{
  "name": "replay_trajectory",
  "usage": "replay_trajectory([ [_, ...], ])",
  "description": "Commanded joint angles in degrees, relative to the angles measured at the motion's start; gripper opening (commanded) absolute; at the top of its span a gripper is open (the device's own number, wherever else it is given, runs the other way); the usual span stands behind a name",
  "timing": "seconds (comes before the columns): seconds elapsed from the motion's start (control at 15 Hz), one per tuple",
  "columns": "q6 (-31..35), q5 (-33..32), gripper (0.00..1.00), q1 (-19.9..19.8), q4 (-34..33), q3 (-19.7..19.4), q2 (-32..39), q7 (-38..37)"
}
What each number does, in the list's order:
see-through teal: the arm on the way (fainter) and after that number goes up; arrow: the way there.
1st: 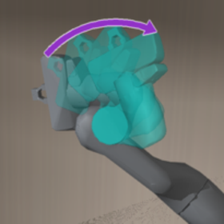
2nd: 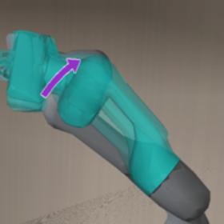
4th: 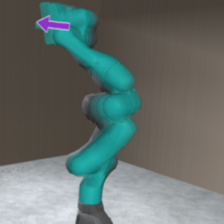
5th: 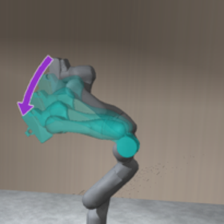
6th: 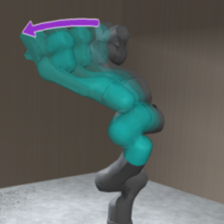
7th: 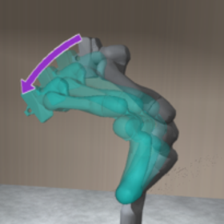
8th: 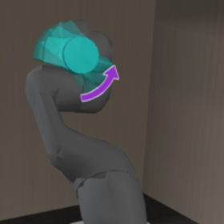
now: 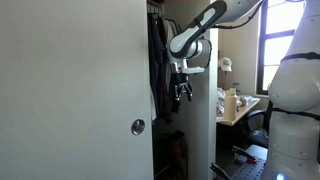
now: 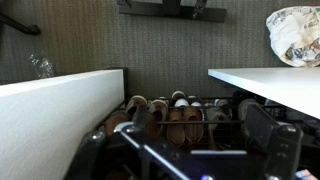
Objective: Move the hanger with the black and white shirt to the right
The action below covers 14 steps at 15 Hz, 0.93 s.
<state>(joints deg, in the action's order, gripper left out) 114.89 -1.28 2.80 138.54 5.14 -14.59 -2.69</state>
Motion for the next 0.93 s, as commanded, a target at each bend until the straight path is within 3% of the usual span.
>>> replay_trajectory([
  [0.0, -0.08, -0.08, 1.0, 0.33, -0.07, -0.31, 0.02, -0.08],
  [0.4, -1.23, -2.38, 1.0, 0.47, -2.11, 0.74, -0.65, -1.8],
  [0.87, -9.86, -14.05, 1.0, 2.16, -17.98, 5.96, -4.19, -5.44],
])
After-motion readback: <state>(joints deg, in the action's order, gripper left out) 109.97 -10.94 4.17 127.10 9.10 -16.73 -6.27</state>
